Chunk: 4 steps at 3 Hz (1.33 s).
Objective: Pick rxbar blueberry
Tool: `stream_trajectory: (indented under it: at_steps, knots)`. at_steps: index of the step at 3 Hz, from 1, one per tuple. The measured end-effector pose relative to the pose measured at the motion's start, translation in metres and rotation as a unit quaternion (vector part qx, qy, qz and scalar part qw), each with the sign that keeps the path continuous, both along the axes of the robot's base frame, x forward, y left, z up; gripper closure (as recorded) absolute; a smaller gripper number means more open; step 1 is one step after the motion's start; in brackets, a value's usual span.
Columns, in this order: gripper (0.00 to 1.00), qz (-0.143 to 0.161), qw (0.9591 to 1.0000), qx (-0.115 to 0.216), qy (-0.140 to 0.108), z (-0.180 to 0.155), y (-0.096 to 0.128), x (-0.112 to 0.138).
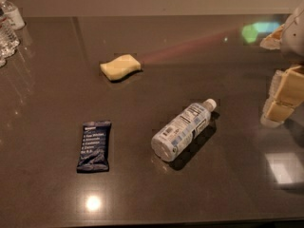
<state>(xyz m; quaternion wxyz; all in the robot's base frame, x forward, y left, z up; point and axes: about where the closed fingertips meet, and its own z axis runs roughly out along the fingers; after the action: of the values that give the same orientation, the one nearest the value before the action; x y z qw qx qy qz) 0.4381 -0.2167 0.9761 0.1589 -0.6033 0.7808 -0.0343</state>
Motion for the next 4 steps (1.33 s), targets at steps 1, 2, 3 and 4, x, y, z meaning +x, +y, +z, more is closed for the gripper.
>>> stream_trajectory:
  at_steps: [1, 2, 3, 4]
  knots:
    - [0.00, 0.002, 1.0000, -0.001, -0.007, 0.001, 0.002, 0.002]
    - [0.00, 0.028, 0.9995, 0.004, -0.014, -0.002, 0.018, 0.014]
    - [0.00, 0.077, 0.9968, 0.017, -0.015, -0.010, 0.046, 0.034]
    - [0.00, 0.130, 0.9911, 0.026, -0.014, -0.018, 0.075, 0.050]
